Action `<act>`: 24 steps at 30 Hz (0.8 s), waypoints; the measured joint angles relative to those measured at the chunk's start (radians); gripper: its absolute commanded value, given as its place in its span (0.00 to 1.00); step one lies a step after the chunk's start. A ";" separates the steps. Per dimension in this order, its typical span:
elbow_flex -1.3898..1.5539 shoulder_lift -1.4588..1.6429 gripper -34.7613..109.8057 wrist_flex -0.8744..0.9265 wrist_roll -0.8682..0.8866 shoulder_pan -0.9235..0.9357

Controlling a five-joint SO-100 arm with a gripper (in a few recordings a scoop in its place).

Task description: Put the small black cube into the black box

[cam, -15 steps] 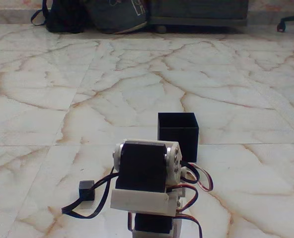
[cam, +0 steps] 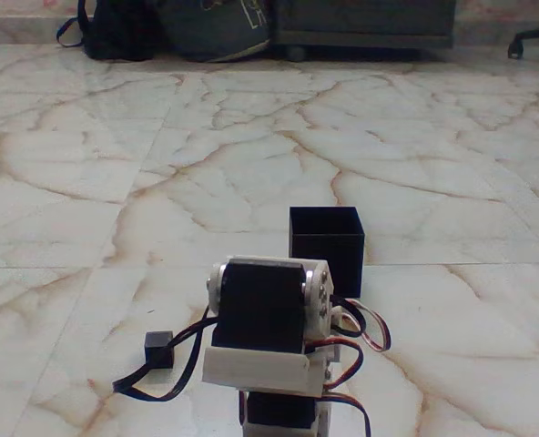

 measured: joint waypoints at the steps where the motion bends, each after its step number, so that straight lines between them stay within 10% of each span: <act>1: 0.000 0.000 0.28 0.000 -0.002 0.000; 24: -0.561 -0.385 0.31 -0.006 0.051 -0.362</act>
